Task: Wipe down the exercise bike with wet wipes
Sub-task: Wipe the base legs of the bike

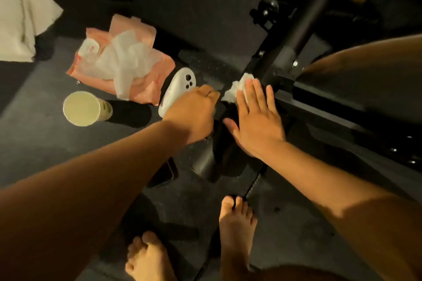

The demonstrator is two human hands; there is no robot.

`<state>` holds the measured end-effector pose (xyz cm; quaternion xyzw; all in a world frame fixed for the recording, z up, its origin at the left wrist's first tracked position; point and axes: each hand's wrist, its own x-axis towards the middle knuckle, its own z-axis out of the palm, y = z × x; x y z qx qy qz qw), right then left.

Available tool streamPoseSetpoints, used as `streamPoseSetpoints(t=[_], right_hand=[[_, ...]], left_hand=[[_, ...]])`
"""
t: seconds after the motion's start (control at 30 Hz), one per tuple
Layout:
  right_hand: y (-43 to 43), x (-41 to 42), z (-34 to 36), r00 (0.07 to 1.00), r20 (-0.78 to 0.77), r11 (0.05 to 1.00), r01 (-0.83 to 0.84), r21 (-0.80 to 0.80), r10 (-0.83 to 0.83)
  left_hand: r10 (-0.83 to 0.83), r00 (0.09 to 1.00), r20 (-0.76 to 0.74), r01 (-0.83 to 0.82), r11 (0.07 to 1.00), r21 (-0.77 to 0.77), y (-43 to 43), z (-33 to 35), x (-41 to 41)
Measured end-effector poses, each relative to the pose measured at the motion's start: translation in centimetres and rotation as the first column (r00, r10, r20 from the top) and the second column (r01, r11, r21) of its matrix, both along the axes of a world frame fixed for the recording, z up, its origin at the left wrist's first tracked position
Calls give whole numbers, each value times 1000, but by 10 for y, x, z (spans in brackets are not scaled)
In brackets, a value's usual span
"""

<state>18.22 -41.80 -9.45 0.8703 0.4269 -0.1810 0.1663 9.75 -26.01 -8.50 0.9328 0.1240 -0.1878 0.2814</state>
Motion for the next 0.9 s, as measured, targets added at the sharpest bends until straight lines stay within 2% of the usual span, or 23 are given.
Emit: streamPoseSetpoints(t=[0.13, 0.17, 0.3, 0.37, 0.43, 0.5, 0.53, 0.6, 0.63, 0.67, 0.7, 0.73, 0.77, 0.8, 0.83, 0.87, 0.9], right_hand=[[-21, -21, -3, 995, -68, 989, -64, 133, 73], [-25, -21, -6, 992, -100, 986, -57, 156, 74], [-23, -10, 3, 981, -158, 981, -80, 178, 109], [-27, 7, 30, 945, -322, 989, -5, 147, 53], [-29, 28, 67, 910, -411, 991, 7, 136, 50], [-25, 34, 100, 906, -333, 955, -194, 224, 262], [-23, 44, 119, 902, -224, 905, -293, 308, 369], [-11, 75, 170, 880, 27, 786, -437, 438, 474], [0, 99, 207, 844, 122, 748, -522, 410, 522], [0, 102, 216, 813, 181, 726, -577, 374, 553], [-6, 93, 204, 811, 298, 730, -583, 356, 503], [-22, 73, 181, 874, 334, 780, -473, 410, 354], [-51, 33, 140, 990, 123, 917, -108, 384, 65], [-85, -18, 65, 982, -39, 910, 186, 370, -185], [-112, -78, -12, 902, -134, 849, 432, 305, -410], [-138, -135, -77, 773, -301, 756, 624, 198, -559], [-161, -184, -131, 723, -325, 714, 679, 172, -610]], left_hand=[[-229, 973, 26, 227, 971, 80, -20, 9, 30], [-215, 977, 14, 213, 975, 64, -32, 6, 32], [128, 990, 56, -122, 988, -100, -61, -13, 23], [281, 959, 47, -262, 936, -236, -69, -13, 12], [315, 949, 8, -300, 912, -281, -72, -10, -1], [293, 954, -68, -300, 930, -211, -69, -13, -9], [280, 954, -109, -294, 945, -145, -66, -15, -11], [317, 937, -149, -330, 941, -71, -60, -13, -8], [344, 928, -142, -355, 932, -66, -59, -12, -3], [371, 918, -143, -381, 923, -52, -57, -9, 3], [380, 918, -114, -388, 920, -56, -56, -9, 10], [350, 932, -97, -356, 933, -50, -56, -7, 18], [354, 931, -93, -361, 928, -88, -58, -10, 25], [335, 938, -85, -343, 933, -107, -62, -9, 29], [332, 942, -56, -337, 931, -138, -67, -8, 30], [327, 944, -33, -328, 931, -159, -73, -7, 30], [324, 946, 8, -319, 935, -156, -81, -10, 27]])
